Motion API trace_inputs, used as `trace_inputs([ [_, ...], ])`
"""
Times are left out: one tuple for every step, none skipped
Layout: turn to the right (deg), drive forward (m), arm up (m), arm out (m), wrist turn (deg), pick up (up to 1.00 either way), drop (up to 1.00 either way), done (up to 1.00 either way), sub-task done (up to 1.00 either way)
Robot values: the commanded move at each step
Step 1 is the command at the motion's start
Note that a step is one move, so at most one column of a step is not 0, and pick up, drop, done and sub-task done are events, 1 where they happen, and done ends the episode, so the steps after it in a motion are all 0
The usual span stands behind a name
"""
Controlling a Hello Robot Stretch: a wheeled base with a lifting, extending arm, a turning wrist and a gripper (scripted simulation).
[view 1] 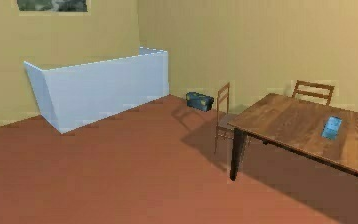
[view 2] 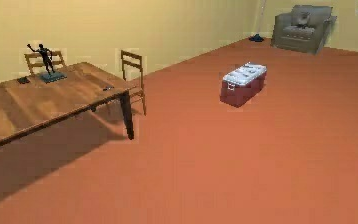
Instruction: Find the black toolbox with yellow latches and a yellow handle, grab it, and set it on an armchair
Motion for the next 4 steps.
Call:
trace_inputs([
  [0.0, 1.00, 0.00, 0.00, 0.0, 0.00, 0.00, 0.00, 0.00],
  [0.0, 1.00, 0.00, 0.00, 0.0, 0.00, 0.00, 0.00, 0.00],
  [15.0, 0.00, 0.00, 0.00, 0.0, 0.00, 0.00, 0.00, 0.00],
  [0.0, 0.15, 0.00, 0.00, 0.0, 0.00, 0.00, 0.00, 0.00],
])
